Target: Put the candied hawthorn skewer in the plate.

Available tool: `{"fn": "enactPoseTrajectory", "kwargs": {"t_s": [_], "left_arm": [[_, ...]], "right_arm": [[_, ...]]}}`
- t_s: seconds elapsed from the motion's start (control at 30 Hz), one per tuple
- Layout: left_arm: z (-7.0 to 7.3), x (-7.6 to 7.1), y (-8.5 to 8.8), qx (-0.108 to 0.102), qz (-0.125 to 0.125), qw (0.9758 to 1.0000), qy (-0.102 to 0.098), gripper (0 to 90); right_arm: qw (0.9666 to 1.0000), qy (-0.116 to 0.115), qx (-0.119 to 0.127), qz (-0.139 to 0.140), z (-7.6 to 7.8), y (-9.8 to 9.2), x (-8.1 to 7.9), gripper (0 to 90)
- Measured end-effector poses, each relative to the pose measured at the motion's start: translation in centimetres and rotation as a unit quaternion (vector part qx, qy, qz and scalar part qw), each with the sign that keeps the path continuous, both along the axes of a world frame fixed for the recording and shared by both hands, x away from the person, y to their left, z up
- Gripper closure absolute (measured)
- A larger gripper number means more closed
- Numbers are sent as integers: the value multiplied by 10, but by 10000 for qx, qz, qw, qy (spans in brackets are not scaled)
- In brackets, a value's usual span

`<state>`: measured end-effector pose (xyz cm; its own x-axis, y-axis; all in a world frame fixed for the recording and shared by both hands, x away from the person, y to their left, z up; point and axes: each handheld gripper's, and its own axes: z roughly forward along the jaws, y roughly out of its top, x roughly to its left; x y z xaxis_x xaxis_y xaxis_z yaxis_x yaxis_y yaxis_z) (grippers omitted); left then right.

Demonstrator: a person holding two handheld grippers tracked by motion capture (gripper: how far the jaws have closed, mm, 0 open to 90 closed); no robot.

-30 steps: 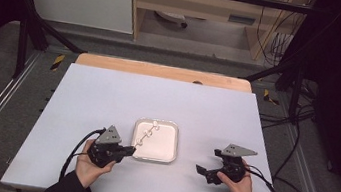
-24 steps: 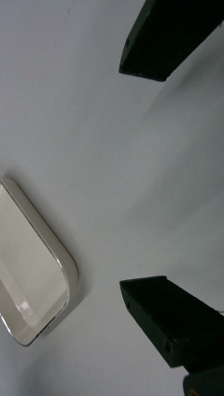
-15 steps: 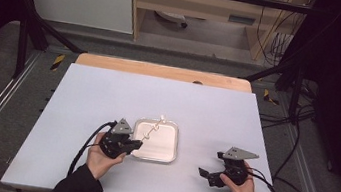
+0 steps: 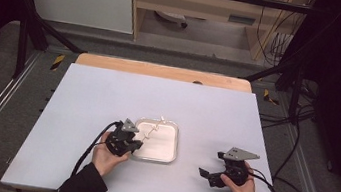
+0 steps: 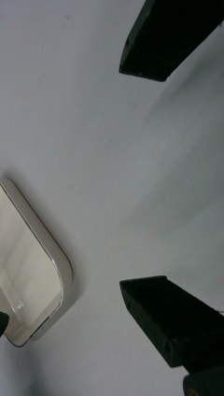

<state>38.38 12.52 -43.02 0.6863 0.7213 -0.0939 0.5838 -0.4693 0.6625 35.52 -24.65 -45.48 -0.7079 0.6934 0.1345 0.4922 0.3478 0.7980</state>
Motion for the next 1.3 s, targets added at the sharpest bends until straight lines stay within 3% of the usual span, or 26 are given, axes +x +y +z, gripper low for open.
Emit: {"fn": "enactPoseTrajectory", "kwargs": {"t_s": [0.2,0.37,0.73,0.97,1.3], "left_arm": [[-2,0,-4,292,-3,9995,135,886],[-3,1,-8,399,-6,9990,207,885],[-4,1,-12,493,44,9987,150,880],[-5,1,-12,447,-7,9990,96,855],[7,-2,0,102,-256,9996,-95,641]], "right_arm": [[10000,31,6,14,-1,1,-1,9],[10000,17,11,10,-1,0,0,9],[10000,30,3,16,-1,1,0,9],[10000,22,44,24,0,1,0,9],[10000,7,43,1,1,0,0,9]]}}
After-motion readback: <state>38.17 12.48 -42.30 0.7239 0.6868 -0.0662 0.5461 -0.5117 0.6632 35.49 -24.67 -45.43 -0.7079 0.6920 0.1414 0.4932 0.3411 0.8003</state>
